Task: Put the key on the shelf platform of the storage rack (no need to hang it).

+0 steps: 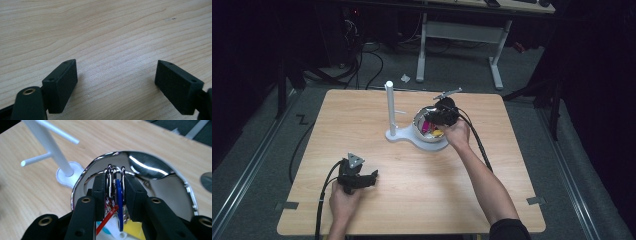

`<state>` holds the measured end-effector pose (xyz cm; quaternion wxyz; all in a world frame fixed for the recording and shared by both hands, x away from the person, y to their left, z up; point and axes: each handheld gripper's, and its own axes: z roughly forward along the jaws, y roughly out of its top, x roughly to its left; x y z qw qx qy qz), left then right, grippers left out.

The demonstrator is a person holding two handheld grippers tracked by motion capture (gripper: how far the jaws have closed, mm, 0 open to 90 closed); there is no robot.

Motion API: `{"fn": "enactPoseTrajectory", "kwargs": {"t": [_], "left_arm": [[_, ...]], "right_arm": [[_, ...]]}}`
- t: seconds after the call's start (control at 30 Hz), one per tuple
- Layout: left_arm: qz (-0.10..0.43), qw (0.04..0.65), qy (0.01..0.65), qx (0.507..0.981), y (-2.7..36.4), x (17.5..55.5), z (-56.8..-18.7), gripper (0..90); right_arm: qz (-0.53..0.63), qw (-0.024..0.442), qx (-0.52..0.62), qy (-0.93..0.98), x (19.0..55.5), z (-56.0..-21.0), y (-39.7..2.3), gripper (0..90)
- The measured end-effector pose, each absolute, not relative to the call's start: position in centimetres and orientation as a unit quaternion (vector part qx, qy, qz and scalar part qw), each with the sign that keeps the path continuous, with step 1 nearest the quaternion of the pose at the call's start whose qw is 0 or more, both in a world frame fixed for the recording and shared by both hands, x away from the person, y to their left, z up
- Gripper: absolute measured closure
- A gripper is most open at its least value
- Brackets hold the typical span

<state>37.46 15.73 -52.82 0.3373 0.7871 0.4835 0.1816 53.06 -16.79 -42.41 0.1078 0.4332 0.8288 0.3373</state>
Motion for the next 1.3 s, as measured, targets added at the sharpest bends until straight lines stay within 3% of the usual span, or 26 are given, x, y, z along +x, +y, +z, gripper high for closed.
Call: {"fn": "enactPoseTrajectory", "kwargs": {"t": [0.13,0.2,0.3,0.9,1.3], "left_arm": [[0.182,0.337,0.483,0.787,15.7,37.5,-52.8,18.8],[0.182,0.337,0.483,0.787,15.7,37.5,-52.8,18.8],[0.181,0.337,0.483,0.787,15.7,37.5,-52.8,18.8],[0.181,0.338,0.484,0.787,15.7,37.5,-52.8,18.8],[0.181,0.338,0.483,0.787,15.7,37.5,-52.8,18.8]], "right_arm": [[0.337,0.110,0.431,0.830,53.2,-42.9,-16.3,71.2],[0.329,0.118,0.431,0.832,53.1,-43.1,-16.0,61.3],[0.330,0.119,0.436,0.828,53.0,-43.0,-16.3,57.9],[0.398,0.159,0.445,0.786,48.2,-39.1,-22.3,53.4],[0.411,0.171,0.456,0.771,44.9,-38.7,-25.8,53.4]]}}
